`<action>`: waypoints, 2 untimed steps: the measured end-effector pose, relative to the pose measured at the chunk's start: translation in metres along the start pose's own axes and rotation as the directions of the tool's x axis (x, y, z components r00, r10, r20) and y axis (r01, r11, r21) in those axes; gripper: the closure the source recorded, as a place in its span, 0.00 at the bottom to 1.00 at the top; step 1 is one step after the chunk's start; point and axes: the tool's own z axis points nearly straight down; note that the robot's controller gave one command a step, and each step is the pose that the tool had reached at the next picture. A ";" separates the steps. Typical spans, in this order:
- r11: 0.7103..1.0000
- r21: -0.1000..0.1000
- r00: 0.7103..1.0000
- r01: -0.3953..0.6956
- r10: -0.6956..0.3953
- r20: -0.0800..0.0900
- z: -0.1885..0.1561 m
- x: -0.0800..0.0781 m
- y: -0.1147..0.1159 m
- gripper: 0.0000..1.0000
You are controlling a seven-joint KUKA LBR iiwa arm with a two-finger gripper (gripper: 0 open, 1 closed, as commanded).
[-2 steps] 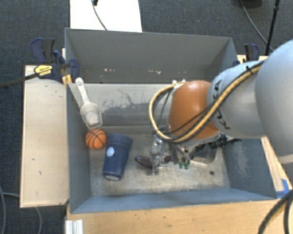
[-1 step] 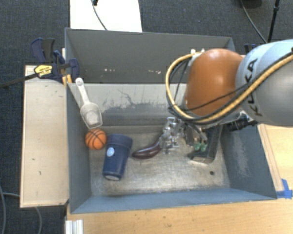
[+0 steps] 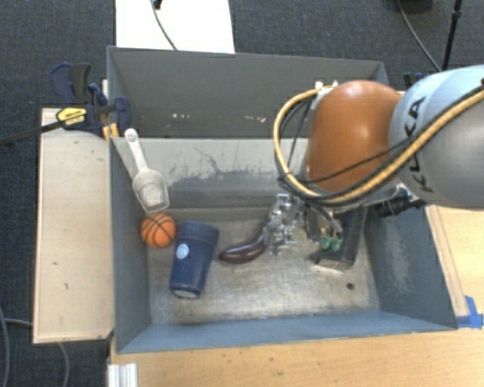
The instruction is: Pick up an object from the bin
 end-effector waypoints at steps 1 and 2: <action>0.991 0.001 0.991 -0.135 0.135 -0.004 0.054 0.046 0.036 0.00; 0.991 0.001 0.991 -0.136 0.136 -0.001 0.053 0.045 0.035 0.00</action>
Offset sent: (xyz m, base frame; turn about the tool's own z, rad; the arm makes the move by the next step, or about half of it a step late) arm 0.0000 0.0000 0.0000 0.0000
